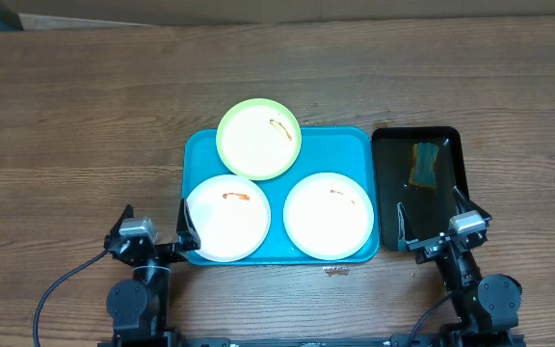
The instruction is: Clean dirty plates on tray and stack at the side
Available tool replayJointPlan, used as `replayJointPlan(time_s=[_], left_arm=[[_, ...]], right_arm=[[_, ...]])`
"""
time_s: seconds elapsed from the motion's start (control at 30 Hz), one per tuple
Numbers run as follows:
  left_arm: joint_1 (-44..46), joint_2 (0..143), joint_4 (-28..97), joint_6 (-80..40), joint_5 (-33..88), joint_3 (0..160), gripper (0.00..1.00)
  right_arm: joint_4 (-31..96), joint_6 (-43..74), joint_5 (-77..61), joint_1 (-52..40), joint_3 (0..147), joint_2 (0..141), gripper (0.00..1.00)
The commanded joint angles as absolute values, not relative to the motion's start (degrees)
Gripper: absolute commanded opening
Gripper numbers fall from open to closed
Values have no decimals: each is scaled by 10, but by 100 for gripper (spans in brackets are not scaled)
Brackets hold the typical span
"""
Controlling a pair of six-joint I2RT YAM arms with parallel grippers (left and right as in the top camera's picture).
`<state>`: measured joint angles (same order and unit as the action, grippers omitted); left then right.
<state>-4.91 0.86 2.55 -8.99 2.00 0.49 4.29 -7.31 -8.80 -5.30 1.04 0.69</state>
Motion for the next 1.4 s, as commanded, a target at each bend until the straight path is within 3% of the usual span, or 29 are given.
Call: replayJointPlan(time_s=[0.0,0.17,0.47,0.73,0.87,1.1,1.2,1.37], left_arm=[[-51,3,6,-110,58,3,100],[-51,3,8,-125,147,22,100],[-51,53,175,-162,209,201,100],[-51,340,394,-96,292,509,100],[-51,510,537,-79,299,677,100],[-51,681,577,-104,385,811,100],[-38,723,586,-114,439,809,90],[45,783,655,-114,336,806,75]], right_arm=[[40,-73,-91,-51,4,2,100],[40,-73,-91,-51,4,2,100],[33,-31,-89,-51,18,2,100],[87,37,-47,-51,140,52,100],[176,36,-28,-51,269,163,100],[430,15,-37,-51,587,460,100],[567,15,-60,-51,735,589,100],[690,15,-67,-51,894,746,100]])
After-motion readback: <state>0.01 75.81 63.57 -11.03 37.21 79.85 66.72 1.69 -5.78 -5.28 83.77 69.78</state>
